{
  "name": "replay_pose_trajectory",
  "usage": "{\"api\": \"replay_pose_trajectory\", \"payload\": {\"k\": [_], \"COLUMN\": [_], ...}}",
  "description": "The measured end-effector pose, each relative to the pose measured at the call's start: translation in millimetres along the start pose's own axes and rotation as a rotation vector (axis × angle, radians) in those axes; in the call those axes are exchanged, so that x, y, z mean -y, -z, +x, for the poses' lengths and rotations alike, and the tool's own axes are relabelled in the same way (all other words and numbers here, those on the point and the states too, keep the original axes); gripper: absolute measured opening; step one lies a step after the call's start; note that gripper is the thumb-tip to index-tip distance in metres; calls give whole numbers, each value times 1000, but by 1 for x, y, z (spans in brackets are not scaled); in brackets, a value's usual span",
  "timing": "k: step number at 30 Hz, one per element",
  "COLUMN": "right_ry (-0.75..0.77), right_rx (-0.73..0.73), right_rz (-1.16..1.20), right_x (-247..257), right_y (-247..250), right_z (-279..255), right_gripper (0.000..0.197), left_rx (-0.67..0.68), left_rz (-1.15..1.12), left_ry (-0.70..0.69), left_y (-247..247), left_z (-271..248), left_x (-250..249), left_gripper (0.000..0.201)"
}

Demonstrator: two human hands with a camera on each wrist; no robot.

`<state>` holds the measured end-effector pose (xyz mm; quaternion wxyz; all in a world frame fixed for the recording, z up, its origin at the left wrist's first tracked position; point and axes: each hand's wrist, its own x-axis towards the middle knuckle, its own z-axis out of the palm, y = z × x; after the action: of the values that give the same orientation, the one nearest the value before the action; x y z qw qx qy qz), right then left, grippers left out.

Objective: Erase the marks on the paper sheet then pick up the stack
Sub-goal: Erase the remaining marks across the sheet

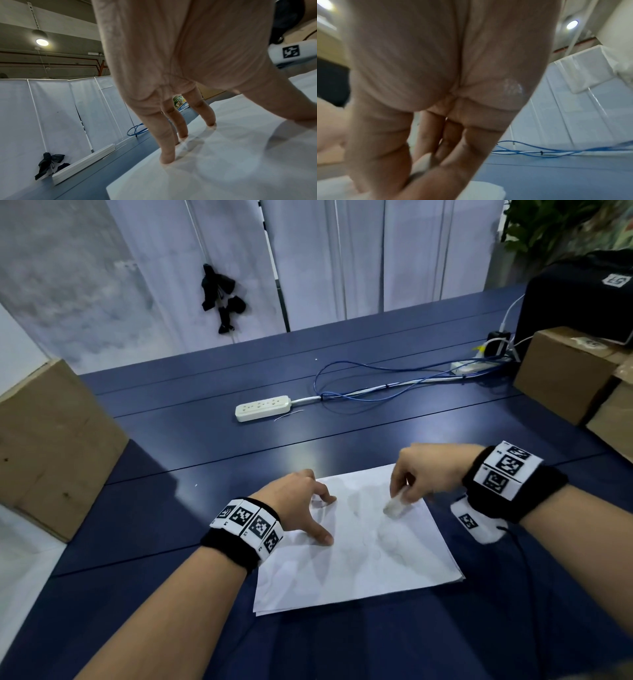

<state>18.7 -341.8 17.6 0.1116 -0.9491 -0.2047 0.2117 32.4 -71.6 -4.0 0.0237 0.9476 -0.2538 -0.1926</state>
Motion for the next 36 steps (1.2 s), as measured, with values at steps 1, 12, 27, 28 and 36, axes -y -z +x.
{"api": "replay_pose_trajectory", "payload": {"k": [1, 12, 27, 28, 36], "right_ry": [-19, 11, -36, -61, 19], "right_rx": [-67, 31, -215, -271, 59], "right_rz": [-18, 32, -14, -47, -18], "right_x": [-1, 5, -5, -6, 5], "right_y": [2, 1, 0, 1, -1], "right_z": [5, -4, 21, 25, 0], "right_gripper": [34, 39, 23, 17, 48], "left_rx": [0, 2, 6, 5, 5], "left_rz": [-1, 0, 4, 1, -2], "left_ry": [0, 0, 5, 4, -1], "left_y": [0, 0, 1, 0, 0], "left_z": [0, 0, 0, 0, 1], "left_x": [0, 0, 0, 0, 1], "left_gripper": [81, 81, 82, 82, 81]}}
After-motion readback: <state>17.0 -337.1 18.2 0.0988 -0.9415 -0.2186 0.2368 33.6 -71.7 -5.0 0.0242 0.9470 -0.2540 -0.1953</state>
